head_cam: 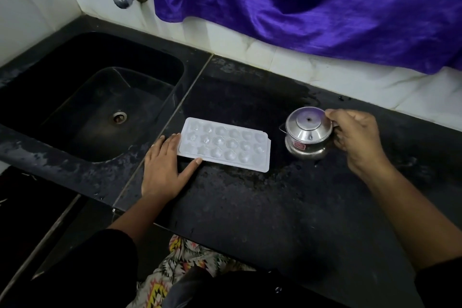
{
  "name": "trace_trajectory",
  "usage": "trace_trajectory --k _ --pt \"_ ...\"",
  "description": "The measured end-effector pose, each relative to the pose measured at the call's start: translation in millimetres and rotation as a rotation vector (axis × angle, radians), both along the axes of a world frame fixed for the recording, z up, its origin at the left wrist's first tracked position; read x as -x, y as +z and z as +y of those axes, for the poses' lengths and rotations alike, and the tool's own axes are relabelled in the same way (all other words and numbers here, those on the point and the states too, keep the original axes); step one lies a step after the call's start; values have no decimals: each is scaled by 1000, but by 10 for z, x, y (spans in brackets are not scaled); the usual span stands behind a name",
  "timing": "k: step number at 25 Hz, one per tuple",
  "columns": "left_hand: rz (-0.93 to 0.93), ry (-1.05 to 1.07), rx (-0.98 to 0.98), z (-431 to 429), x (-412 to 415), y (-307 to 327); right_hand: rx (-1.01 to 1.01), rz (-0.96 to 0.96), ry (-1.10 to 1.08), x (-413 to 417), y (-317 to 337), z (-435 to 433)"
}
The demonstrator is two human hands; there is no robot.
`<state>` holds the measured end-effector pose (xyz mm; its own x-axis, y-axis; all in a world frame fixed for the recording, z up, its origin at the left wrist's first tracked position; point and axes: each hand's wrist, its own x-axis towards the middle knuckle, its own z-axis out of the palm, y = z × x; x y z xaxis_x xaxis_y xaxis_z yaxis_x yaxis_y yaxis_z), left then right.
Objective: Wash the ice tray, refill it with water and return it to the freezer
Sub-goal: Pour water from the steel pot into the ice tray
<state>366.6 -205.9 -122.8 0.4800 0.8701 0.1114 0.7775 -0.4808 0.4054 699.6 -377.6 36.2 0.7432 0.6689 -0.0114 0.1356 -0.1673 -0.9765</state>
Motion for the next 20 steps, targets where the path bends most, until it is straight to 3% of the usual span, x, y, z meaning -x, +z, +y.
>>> trace_trajectory --k 2,4,9,11,16,20 --pt "-4 -2 -7 -3 -1 8 -36 -14 16 50 38 71" --pt "-6 -3 -7 -4 -2 13 -27 -160 97 100 64 165" --pt "2 0 3 1 3 14 292 -854 310 353 110 426" --pt "3 1 6 2 1 18 366 -1002 353 482 113 499" --pt "-2 3 8 5 4 11 422 -1121 397 613 112 596" --pt "-1 -1 6 6 7 9 381 -965 300 457 76 534"
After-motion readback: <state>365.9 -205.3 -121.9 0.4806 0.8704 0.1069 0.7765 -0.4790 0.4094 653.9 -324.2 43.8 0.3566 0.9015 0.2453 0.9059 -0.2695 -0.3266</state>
